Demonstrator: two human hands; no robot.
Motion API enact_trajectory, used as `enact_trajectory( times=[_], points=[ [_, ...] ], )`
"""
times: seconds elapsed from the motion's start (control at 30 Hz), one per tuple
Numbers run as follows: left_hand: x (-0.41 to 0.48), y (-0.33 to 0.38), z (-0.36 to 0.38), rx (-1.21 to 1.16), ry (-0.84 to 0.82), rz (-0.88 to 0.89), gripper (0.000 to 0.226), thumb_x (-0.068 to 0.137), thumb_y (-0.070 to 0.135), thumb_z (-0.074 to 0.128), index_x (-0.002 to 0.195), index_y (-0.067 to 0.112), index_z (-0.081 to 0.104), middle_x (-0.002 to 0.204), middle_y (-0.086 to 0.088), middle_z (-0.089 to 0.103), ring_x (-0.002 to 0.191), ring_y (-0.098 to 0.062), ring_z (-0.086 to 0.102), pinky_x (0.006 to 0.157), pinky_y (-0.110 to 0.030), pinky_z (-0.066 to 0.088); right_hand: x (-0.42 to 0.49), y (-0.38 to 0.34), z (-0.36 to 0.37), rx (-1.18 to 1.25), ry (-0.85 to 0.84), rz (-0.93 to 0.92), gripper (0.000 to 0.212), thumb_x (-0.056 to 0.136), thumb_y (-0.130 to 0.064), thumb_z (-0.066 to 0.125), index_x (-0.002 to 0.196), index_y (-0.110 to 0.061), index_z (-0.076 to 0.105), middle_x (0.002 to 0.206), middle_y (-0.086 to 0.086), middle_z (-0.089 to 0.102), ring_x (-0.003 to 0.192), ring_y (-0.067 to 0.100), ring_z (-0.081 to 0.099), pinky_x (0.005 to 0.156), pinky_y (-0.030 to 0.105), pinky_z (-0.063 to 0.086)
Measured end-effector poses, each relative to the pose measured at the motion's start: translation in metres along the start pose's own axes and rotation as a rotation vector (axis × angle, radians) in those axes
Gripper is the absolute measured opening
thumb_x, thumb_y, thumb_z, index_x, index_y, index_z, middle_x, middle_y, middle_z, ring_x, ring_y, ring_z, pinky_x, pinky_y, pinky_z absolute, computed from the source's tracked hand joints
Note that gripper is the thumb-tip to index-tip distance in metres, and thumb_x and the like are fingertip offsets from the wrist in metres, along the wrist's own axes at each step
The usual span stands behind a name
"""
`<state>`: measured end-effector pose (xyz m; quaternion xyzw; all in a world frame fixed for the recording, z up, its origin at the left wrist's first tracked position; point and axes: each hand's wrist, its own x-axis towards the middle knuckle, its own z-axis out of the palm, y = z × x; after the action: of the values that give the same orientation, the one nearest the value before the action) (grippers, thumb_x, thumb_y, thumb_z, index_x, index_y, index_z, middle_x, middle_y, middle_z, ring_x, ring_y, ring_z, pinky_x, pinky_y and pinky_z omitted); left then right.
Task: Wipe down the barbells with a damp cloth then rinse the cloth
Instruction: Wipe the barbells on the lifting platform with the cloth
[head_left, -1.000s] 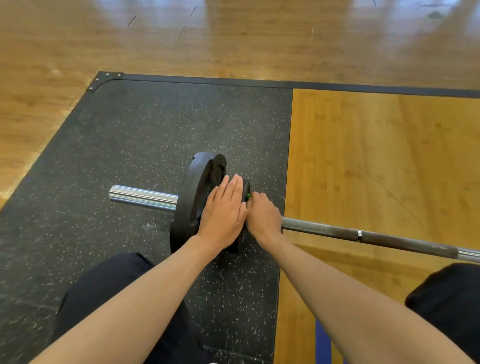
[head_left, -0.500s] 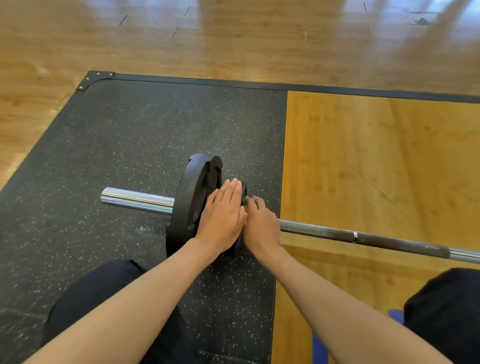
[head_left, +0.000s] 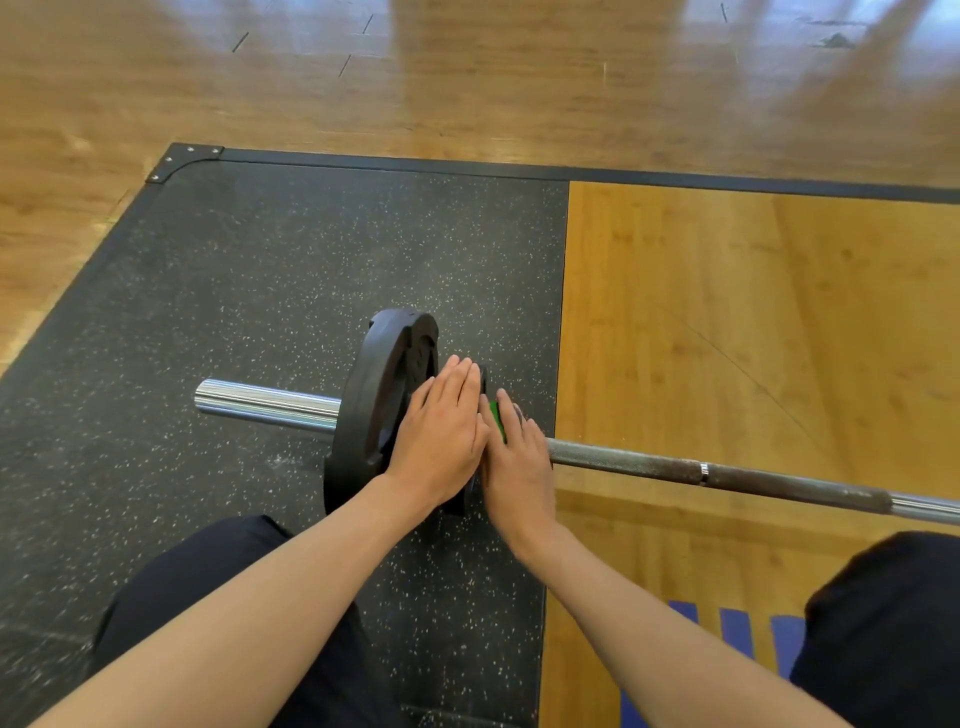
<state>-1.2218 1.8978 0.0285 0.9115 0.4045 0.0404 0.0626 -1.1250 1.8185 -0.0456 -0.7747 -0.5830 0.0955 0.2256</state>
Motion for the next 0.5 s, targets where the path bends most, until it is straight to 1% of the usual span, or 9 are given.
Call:
enact_trajectory(
  times=[0.03, 0.1, 0.17, 0.23, 0.3, 0.33, 0.43, 0.5],
  points=[
    [0.000, 0.001, 0.000, -0.004, 0.000, 0.001, 0.065, 0.099, 0.031, 0.015, 0.154, 0.000, 0.030, 0.159, -0.014, 0.034, 0.152, -0.024, 0.023, 0.123, -0.039, 0.025, -0.005, 0.002, 0.001, -0.020, 0.015, -0.031, 0.062, 0.102, -0.009, 0.048, 0.160, -0.017, 0.027, 0.166, 0.011, 0.026, 0.150, 0.030, 0.030, 0.122, 0.046, 0.028],
    [0.000, 0.001, -0.001, -0.014, 0.001, -0.002, 0.065, 0.099, 0.032, 0.014, 0.155, 0.002, 0.028, 0.160, -0.013, 0.032, 0.153, -0.023, 0.021, 0.123, -0.039, 0.024, -0.013, 0.007, -0.003, -0.106, 0.033, -0.097, 0.068, 0.098, -0.003, 0.046, 0.161, -0.018, 0.023, 0.167, 0.012, 0.023, 0.152, 0.032, 0.027, 0.123, 0.049, 0.026],
    [0.000, 0.000, -0.002, -0.018, 0.002, 0.003, 0.065, 0.099, 0.033, 0.015, 0.155, 0.002, 0.027, 0.161, -0.013, 0.031, 0.153, -0.023, 0.019, 0.124, -0.039, 0.023, -0.021, 0.019, -0.008, -0.175, 0.014, -0.139, 0.075, 0.093, 0.001, 0.045, 0.161, -0.020, 0.021, 0.167, 0.012, 0.023, 0.153, 0.032, 0.025, 0.123, 0.051, 0.025],
    [0.001, -0.001, -0.001, -0.016, 0.006, 0.014, 0.066, 0.098, 0.032, 0.017, 0.155, 0.001, 0.028, 0.160, -0.013, 0.033, 0.152, -0.024, 0.021, 0.123, -0.039, 0.023, -0.028, 0.037, -0.015, -0.233, 0.004, -0.147, 0.080, 0.090, 0.002, 0.053, 0.161, -0.021, 0.024, 0.165, 0.011, 0.027, 0.153, 0.030, 0.026, 0.123, 0.052, 0.026],
    [0.001, -0.001, -0.002, -0.026, 0.006, 0.012, 0.064, 0.098, 0.030, 0.019, 0.154, 0.001, 0.029, 0.159, -0.014, 0.034, 0.151, -0.024, 0.023, 0.122, -0.039, 0.024, -0.029, 0.057, -0.022, -0.305, -0.006, -0.171, 0.074, 0.091, -0.003, 0.057, 0.158, -0.020, 0.031, 0.162, 0.009, 0.033, 0.151, 0.029, 0.030, 0.123, 0.052, 0.024],
    [0.001, 0.000, -0.001, -0.024, 0.013, 0.005, 0.064, 0.098, 0.030, 0.021, 0.154, 0.001, 0.030, 0.158, -0.014, 0.035, 0.151, -0.024, 0.025, 0.121, -0.039, 0.025, -0.028, 0.064, -0.025, -0.324, -0.004, -0.167, 0.068, 0.093, -0.009, 0.055, 0.156, -0.020, 0.035, 0.160, 0.008, 0.037, 0.149, 0.029, 0.033, 0.123, 0.052, 0.022],
    [0.000, 0.004, 0.001, -0.014, 0.035, -0.005, 0.059, 0.098, 0.023, 0.033, 0.152, -0.001, 0.032, 0.157, -0.016, 0.037, 0.149, -0.027, 0.029, 0.118, -0.039, 0.030, -0.018, 0.064, -0.030, -0.294, 0.034, -0.050, 0.045, 0.100, -0.022, 0.042, 0.143, -0.017, 0.053, 0.143, 0.007, 0.056, 0.137, 0.026, 0.049, 0.124, 0.051, 0.020],
    [0.000, 0.007, 0.002, -0.023, 0.040, 0.002, 0.062, 0.096, 0.016, 0.044, 0.153, -0.002, 0.030, 0.158, -0.017, 0.035, 0.150, -0.028, 0.027, 0.118, -0.039, 0.030, -0.007, 0.045, -0.023, -0.241, 0.051, 0.033, 0.042, 0.101, -0.023, 0.034, 0.131, -0.011, 0.061, 0.129, 0.008, 0.065, 0.127, 0.028, 0.057, 0.123, 0.050, 0.023]
  ],
)
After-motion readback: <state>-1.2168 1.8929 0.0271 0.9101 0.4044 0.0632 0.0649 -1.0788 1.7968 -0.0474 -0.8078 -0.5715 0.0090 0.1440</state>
